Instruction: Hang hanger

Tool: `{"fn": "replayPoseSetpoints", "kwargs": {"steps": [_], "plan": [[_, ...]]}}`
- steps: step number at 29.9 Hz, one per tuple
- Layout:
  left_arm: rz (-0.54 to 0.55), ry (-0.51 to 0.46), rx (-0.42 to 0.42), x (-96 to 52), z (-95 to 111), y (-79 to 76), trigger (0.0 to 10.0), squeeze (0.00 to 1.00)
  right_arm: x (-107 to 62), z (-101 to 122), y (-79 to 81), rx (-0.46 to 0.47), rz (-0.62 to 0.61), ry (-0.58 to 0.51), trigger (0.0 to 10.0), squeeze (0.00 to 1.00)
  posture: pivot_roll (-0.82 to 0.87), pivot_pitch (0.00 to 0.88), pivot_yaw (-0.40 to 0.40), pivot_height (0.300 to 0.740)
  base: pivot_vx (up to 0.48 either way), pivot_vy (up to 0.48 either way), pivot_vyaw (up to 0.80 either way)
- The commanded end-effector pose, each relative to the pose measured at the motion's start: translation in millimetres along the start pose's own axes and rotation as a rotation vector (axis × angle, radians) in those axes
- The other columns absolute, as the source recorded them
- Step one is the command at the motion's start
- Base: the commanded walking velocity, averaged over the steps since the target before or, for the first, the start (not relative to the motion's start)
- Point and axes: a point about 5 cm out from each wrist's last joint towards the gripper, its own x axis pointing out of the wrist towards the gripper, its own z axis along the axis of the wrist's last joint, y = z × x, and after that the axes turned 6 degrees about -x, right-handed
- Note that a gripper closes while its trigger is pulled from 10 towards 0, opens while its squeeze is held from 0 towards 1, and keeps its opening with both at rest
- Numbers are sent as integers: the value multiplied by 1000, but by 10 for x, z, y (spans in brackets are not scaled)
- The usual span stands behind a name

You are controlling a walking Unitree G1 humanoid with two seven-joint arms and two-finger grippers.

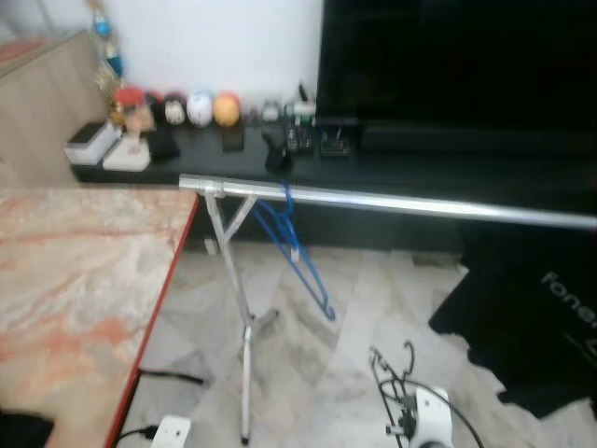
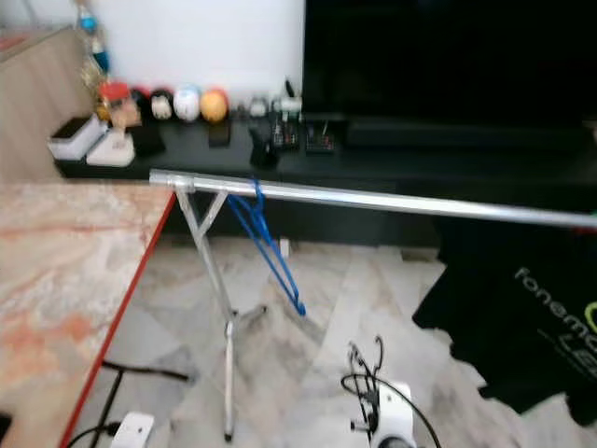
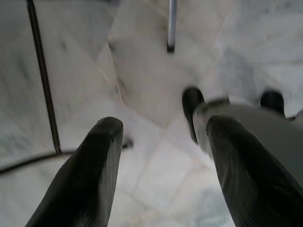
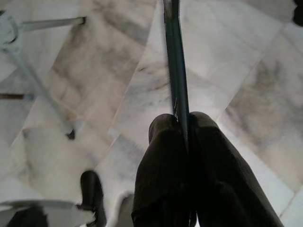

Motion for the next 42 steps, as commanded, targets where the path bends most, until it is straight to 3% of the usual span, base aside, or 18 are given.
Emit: {"fn": "replayPoseSetpoints", "kwargs": {"steps": [1,20,21,23,27,33,42], "plan": [[-4,16,8,2,-49,-28,10000,0,-16,-35,-82,15,-31,-3,10000,0,-32,0,24,740,0,0,0],[5,15,7,-1,-62,-21,10000,0,-61,99,-136,95,-132,-207,10000,0,-42,0,12,740,0,0,0],[6,15,9,-1,-59,-20,10000,0,-33,768,-180,31,-196,-452,10000,0,-46,0,14,740,0,0,0],[6,14,11,0,-54,-20,10000,0,-90,1159,-174,2,-226,-611,10000,0,-46,0,14,740,0,0,0],[8,11,12,1,-45,-19,10000,0,-155,1381,-171,17,-239,-711,10000,0,-43,0,12,740,0,0,0],[8,9,11,2,-35,-19,10000,0,-193,1510,-102,53,-221,-774,10000,0,-36,0,7,740,0,0,0],[5,9,9,3,-27,-23,10000,0,-193,1511,-159,72,-211,-754,10000,0,-36,0,10,740,0,0,0]]}}
